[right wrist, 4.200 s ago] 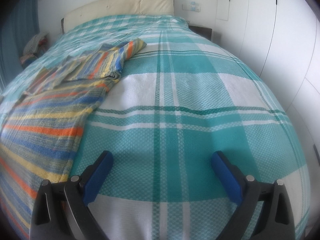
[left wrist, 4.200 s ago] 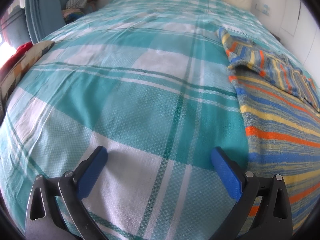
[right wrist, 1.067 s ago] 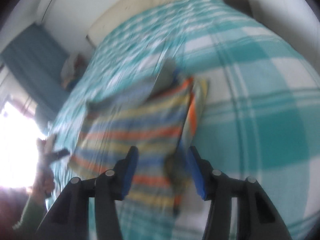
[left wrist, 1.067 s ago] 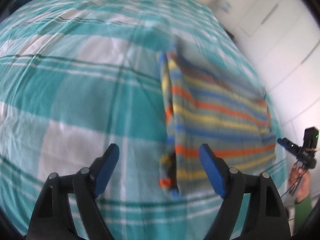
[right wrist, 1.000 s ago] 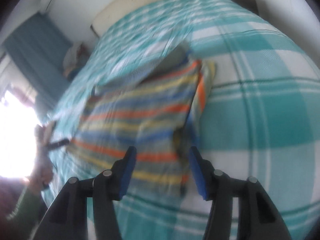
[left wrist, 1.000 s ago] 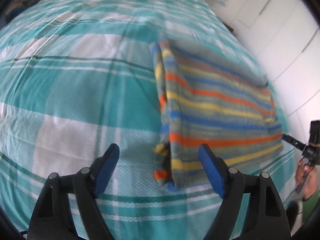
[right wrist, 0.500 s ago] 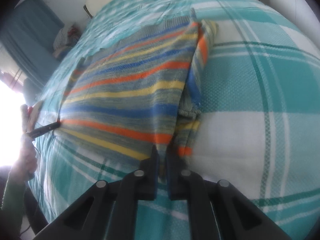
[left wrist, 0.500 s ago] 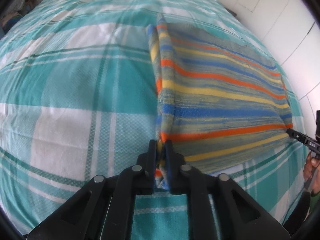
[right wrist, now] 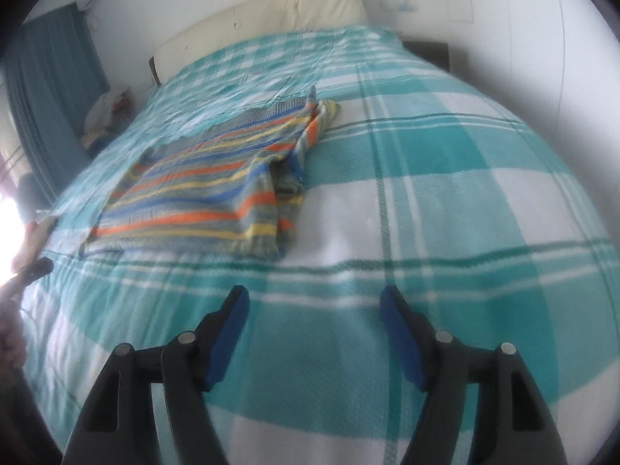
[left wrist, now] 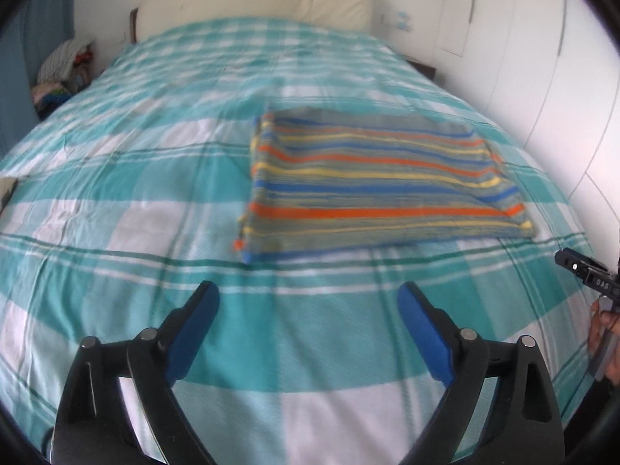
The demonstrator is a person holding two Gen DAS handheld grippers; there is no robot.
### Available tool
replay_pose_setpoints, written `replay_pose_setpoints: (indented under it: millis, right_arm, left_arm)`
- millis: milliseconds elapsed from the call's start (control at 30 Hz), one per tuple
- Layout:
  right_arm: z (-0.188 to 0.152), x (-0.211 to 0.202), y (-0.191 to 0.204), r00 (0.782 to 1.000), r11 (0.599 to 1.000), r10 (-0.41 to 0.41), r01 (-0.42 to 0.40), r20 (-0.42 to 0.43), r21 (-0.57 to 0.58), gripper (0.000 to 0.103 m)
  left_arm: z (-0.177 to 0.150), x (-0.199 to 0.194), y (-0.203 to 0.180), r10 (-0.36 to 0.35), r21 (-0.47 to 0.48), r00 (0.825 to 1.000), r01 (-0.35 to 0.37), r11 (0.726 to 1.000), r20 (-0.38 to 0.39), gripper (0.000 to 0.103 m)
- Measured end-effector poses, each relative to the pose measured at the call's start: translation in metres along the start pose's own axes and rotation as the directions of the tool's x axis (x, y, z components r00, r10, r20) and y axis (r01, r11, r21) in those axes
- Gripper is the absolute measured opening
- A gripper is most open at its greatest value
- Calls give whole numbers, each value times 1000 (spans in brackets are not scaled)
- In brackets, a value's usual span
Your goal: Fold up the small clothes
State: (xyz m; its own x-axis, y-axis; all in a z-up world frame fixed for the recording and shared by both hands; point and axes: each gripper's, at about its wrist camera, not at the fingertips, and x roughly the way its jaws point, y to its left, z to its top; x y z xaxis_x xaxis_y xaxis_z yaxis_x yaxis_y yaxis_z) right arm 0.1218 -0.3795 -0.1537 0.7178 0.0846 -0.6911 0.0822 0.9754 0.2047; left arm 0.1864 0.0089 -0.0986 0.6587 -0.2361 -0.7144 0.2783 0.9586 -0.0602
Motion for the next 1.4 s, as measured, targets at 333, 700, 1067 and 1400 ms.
replay_pose_setpoints:
  millis: [333,700,1067,1400]
  right_arm:
    - [-15,10,6,999,996,-45,45,12,-74,88]
    - [-16,11,6,999,996,-43,44,17,-74,89]
    - [-16,11,7,999,997,-42,43,19,-72,89]
    - [-16,12,6,999,997,-41,42,20,-70,89]
  left_arm:
    - [-30,39,-29,7,90,999,-3,996,-48,100]
    - [-33,49,-31,15,85,997,-8,996,-80,103]
    - [-33,50,-32,13,85,997,-6,996,-79,103]
    - [-33,50,-32,17,88,997,-10,996,-80,103]
